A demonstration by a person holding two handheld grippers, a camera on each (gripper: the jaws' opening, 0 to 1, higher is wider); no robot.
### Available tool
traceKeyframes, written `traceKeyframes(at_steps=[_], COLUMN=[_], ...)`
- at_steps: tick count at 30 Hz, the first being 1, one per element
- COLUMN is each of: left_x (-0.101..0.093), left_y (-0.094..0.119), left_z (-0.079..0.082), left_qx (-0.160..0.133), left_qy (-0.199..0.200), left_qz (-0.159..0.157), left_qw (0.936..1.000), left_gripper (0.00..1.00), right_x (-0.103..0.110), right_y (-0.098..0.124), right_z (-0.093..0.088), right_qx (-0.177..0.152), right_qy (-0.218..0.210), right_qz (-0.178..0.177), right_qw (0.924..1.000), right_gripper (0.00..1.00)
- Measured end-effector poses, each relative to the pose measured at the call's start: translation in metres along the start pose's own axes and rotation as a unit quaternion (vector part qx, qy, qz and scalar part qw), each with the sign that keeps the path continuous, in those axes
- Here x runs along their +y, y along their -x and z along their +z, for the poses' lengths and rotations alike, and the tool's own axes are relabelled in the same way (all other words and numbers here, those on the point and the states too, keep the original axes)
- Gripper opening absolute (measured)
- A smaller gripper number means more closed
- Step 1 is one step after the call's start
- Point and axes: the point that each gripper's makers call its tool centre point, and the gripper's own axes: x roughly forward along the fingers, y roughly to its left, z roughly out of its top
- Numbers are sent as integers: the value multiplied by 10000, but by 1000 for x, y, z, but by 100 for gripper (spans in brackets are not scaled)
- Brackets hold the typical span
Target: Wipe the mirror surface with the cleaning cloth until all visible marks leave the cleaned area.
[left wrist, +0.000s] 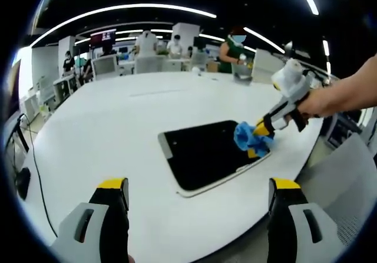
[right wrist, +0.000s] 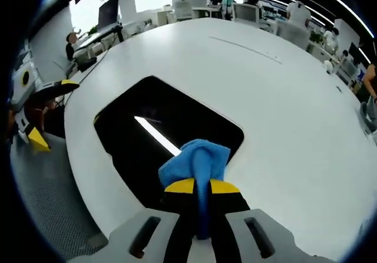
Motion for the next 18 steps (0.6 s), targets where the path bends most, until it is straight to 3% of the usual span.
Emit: traceKeyframes(at_steps=[11, 14, 18], left_x=[-1, -9, -11], left_y=[0, -2, -1], left_z=[-3, -11, -12], left_qx=[124, 377, 432], left_qy=[4, -264, -299], left_qz=[35, -175, -185], left_qw=[9999, 9988, 9984], left_gripper=[99, 99, 99], right_x=[8, 11, 14], right_y=[6, 8, 9], right_z=[-9, -12, -14], right_qx=[24, -7, 14], right_qy=[-303, -430, -540], right_qz=[-111, -153, -230], right_qw=[9995, 9990, 9983], right_gripper=[2, 2, 2])
